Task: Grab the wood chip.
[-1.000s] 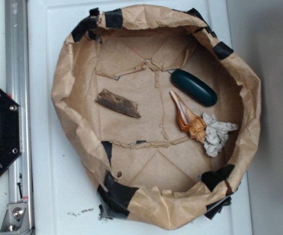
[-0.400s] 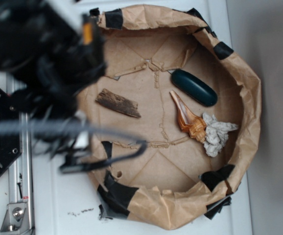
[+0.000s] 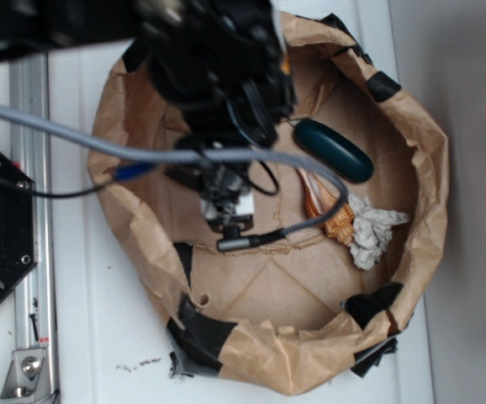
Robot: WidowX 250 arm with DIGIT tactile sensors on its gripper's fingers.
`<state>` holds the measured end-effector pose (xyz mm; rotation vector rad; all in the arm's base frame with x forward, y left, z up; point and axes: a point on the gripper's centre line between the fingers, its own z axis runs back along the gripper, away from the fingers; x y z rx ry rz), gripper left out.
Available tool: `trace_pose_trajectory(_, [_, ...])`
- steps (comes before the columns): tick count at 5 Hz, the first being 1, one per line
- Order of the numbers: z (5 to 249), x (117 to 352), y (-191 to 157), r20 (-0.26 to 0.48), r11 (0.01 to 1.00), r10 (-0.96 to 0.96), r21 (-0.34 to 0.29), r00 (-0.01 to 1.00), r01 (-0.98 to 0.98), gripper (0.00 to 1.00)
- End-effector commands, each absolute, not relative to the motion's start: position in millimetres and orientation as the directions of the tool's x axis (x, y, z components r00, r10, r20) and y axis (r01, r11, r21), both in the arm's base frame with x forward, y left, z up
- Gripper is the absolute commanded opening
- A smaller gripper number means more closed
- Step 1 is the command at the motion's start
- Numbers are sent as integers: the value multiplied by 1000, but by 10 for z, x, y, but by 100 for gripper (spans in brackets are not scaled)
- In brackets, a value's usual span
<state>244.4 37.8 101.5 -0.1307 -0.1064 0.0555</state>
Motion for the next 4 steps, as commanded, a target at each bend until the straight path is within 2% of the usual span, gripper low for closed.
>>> trace_pose_trajectory(1, [525,2361,309,-8,984,-178,32,984,178,100])
trace_pose_trajectory(2, [500,2351,444,79,994,-107,24,991,106,100])
trace_pose_trajectory(4, [500,2351,444,79,994,-107,24,991,106,100])
